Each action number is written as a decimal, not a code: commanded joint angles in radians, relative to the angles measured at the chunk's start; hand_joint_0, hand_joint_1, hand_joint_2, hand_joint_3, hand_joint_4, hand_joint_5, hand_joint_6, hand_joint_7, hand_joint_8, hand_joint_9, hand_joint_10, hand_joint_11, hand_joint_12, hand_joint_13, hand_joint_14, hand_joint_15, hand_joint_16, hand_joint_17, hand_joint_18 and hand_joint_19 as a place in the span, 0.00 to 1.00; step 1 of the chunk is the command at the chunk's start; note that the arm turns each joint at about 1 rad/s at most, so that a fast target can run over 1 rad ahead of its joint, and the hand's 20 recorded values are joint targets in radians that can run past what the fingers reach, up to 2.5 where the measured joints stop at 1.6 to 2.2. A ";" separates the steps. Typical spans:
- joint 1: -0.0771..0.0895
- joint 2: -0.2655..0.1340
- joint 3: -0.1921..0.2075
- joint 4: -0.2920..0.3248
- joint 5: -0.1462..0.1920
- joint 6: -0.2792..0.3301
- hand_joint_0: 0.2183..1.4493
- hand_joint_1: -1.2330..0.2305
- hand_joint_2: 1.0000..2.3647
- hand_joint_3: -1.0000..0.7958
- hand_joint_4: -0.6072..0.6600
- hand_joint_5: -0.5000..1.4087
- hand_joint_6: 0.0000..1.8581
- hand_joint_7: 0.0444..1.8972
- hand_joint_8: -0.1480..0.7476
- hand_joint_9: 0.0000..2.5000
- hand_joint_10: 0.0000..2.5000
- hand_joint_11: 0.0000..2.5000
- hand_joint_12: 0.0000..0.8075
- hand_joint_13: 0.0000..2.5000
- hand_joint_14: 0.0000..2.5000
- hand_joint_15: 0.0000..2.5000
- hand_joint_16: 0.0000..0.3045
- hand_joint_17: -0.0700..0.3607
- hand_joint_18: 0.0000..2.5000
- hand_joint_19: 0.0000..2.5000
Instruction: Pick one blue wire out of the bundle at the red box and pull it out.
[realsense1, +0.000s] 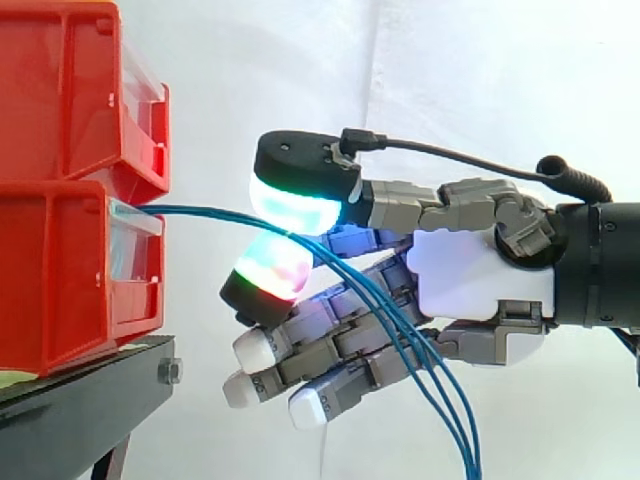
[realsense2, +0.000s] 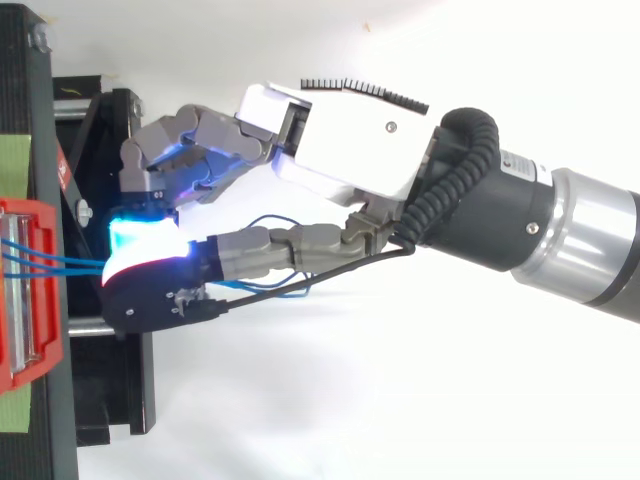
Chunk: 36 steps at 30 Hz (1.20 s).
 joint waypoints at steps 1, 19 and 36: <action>0.001 0.000 0.001 -0.002 0.000 0.000 0.31 0.37 0.01 0.42 0.72 0.16 0.45 0.55 0.58 0.33 0.01 0.21 0.54 0.20 0.00 0.07 0.20 0.47 0.27 0.20; 0.001 0.000 0.002 -0.007 0.000 0.000 0.24 0.35 0.00 0.28 0.71 0.17 0.43 0.54 0.60 0.32 0.01 0.23 0.57 0.20 0.00 0.08 0.21 0.50 0.26 0.20; -0.001 0.000 0.004 -0.008 0.000 0.002 0.42 0.23 0.01 0.39 0.69 0.15 0.46 0.51 0.56 0.30 0.01 0.23 0.54 0.20 0.00 0.06 0.19 0.47 0.26 0.16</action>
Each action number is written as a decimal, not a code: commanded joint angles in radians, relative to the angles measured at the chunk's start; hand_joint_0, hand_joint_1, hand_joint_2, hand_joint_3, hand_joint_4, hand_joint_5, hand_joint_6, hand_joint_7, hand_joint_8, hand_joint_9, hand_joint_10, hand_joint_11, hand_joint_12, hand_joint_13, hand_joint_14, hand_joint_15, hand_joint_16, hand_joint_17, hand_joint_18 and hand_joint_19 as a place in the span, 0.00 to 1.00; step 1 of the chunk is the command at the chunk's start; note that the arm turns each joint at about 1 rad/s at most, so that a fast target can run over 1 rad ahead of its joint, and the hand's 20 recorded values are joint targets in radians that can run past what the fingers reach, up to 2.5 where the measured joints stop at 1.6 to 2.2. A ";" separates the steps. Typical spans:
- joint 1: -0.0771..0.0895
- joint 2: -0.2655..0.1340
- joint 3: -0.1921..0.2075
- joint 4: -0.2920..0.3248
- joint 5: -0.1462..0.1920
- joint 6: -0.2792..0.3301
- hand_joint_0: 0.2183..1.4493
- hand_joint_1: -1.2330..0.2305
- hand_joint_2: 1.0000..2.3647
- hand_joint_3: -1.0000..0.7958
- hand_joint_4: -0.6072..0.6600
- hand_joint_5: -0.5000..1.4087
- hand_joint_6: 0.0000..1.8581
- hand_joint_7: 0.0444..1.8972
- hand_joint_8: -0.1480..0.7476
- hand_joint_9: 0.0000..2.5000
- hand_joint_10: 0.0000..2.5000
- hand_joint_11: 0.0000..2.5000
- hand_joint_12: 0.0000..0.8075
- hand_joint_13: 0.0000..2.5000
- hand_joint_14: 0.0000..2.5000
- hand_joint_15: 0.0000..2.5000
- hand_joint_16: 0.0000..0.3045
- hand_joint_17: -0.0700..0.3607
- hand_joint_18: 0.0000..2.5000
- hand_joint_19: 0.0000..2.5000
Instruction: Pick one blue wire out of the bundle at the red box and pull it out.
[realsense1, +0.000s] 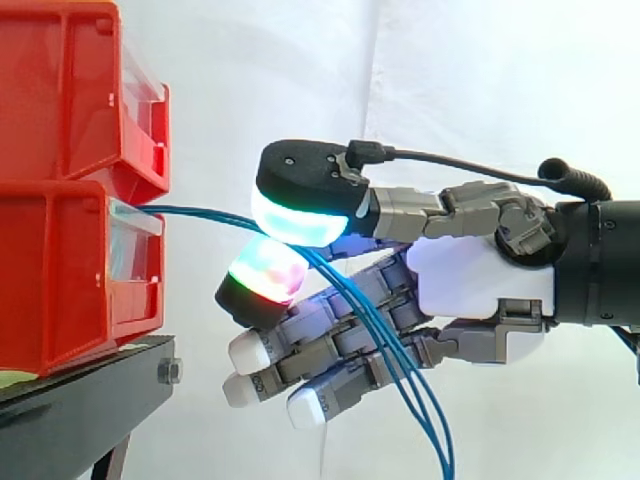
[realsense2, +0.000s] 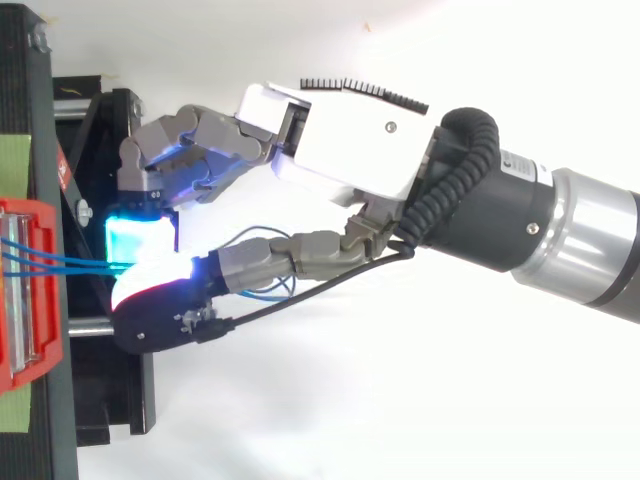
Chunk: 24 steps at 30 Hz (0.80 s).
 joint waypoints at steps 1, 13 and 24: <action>0.001 0.001 0.001 -0.008 -0.001 0.003 0.43 0.22 0.01 0.38 0.69 0.15 0.46 0.51 0.56 0.30 0.01 0.24 0.54 0.20 0.00 0.06 0.19 0.46 0.27 0.16; -0.001 0.001 0.001 -0.027 -0.001 0.026 0.39 0.24 0.00 0.28 0.71 0.16 0.46 0.52 0.55 0.30 0.01 0.23 0.53 0.21 0.00 0.06 0.19 0.47 0.28 0.16; 0.001 0.001 0.002 -0.031 -0.001 0.027 0.33 0.33 0.01 0.38 0.67 0.18 0.44 0.59 0.57 0.32 0.01 0.21 0.54 0.20 0.00 0.07 0.19 0.47 0.26 0.18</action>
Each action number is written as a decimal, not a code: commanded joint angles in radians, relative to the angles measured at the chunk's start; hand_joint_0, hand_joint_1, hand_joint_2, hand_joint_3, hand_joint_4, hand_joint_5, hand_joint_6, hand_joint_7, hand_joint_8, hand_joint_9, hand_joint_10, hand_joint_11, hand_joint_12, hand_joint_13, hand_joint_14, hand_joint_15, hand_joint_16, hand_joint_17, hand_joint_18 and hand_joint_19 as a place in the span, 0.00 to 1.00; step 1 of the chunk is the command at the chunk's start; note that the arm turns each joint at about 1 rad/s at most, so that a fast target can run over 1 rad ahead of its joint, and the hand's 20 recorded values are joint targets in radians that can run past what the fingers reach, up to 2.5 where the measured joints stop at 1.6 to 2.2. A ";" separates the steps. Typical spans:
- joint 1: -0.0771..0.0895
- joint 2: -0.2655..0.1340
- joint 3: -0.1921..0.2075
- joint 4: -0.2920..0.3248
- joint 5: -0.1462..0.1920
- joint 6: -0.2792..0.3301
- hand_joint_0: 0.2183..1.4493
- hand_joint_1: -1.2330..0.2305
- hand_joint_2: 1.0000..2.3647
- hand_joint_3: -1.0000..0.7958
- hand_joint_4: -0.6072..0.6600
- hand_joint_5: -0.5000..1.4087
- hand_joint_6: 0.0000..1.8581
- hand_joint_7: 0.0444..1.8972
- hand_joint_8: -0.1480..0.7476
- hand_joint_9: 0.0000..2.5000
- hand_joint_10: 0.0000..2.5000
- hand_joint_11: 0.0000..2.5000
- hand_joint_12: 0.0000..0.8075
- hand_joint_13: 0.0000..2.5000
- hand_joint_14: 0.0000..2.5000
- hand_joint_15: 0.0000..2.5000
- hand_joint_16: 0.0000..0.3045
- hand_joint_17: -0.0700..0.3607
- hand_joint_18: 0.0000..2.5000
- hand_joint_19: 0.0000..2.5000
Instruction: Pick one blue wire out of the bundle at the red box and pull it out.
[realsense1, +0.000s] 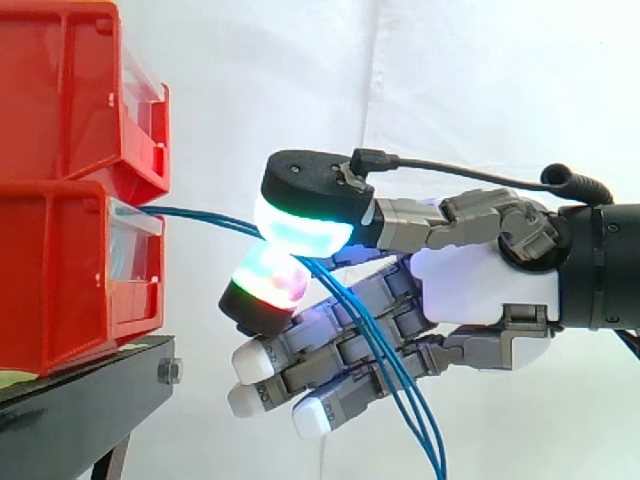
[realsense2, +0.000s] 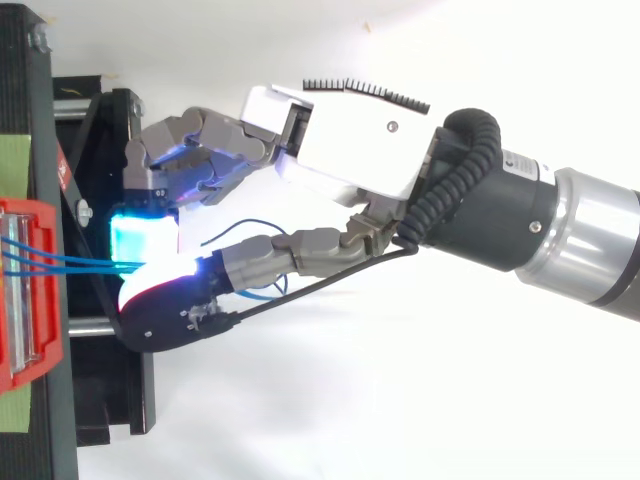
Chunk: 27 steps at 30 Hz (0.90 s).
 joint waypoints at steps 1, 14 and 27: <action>0.001 0.002 0.000 -0.006 0.000 0.004 0.33 0.32 0.01 0.40 0.66 0.17 0.45 0.56 0.57 0.32 0.01 0.21 0.54 0.20 0.00 0.06 0.19 0.47 0.26 0.18; -0.001 0.045 0.000 -0.144 -0.009 0.013 0.39 0.24 0.00 0.28 0.74 0.17 0.43 0.52 0.55 0.32 0.01 0.20 0.53 0.20 0.00 0.06 0.19 0.46 0.27 0.16; -0.001 0.051 0.000 -0.173 -0.045 0.015 0.38 0.25 0.01 0.43 0.67 0.16 0.45 0.59 0.57 0.31 0.01 0.20 0.54 0.21 0.00 0.06 0.19 0.47 0.27 0.17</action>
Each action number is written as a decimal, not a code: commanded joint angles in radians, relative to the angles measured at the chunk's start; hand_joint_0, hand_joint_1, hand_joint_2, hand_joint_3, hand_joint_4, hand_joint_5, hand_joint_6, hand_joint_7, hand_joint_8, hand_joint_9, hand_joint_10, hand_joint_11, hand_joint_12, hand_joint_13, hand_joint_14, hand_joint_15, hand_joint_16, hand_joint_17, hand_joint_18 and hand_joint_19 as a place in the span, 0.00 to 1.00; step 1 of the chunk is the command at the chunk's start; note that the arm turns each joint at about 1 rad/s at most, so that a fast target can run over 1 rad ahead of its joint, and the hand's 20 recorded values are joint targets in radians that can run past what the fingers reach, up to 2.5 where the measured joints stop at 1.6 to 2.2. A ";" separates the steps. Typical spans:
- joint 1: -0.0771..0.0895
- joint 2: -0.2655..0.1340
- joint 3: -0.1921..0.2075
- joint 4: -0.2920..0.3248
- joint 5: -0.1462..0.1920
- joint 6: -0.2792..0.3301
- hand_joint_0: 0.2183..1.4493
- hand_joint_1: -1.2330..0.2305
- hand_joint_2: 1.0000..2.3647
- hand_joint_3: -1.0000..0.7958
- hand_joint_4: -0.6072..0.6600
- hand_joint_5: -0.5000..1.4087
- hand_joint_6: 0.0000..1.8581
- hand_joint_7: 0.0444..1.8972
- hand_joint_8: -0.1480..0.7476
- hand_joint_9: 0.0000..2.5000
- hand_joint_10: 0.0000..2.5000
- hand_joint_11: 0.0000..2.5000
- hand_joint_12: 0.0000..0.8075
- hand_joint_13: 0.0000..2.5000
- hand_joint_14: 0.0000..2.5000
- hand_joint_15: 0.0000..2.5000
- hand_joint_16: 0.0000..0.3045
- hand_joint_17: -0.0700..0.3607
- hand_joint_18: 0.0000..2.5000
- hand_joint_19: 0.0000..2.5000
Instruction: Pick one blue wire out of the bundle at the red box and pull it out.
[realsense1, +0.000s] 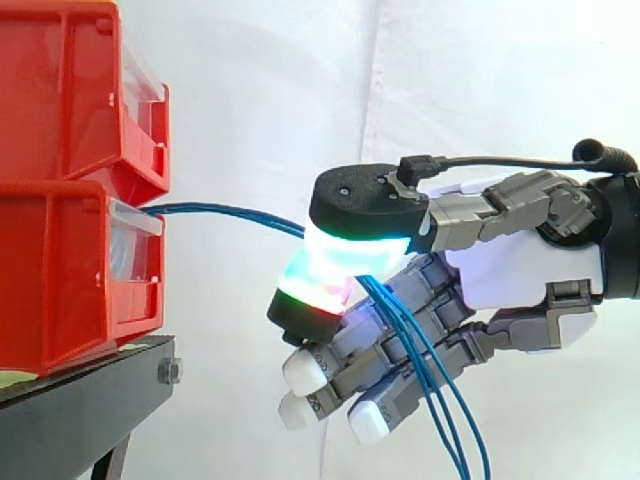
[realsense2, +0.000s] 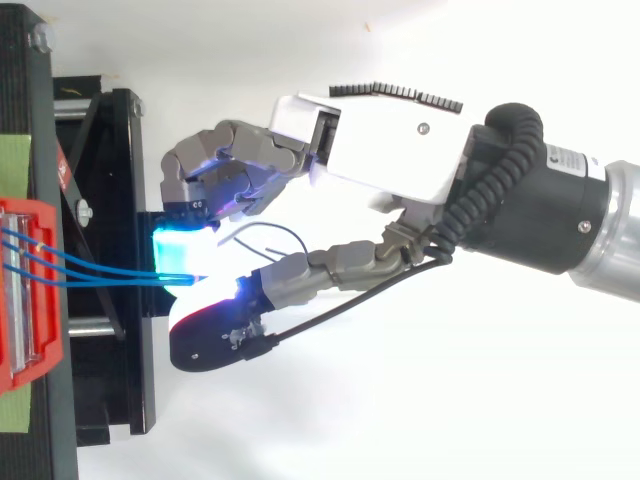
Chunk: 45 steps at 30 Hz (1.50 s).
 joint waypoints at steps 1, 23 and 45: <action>0.000 0.000 0.000 0.000 -0.001 0.000 0.39 0.24 0.01 0.42 0.68 0.16 0.45 0.57 0.56 0.31 0.01 0.21 0.54 0.21 0.00 0.06 0.19 0.47 0.27 0.16; 0.000 0.000 0.000 0.000 -0.001 -0.001 0.32 0.34 0.01 0.42 0.69 0.17 0.46 0.58 0.59 0.33 0.01 0.22 0.55 0.20 0.00 0.07 0.19 0.47 0.26 0.19; 0.000 0.000 0.000 0.003 0.000 -0.006 0.26 0.44 0.00 0.28 0.69 0.17 0.46 0.55 0.59 0.35 0.01 0.23 0.56 0.21 0.00 0.07 0.20 0.48 0.28 0.19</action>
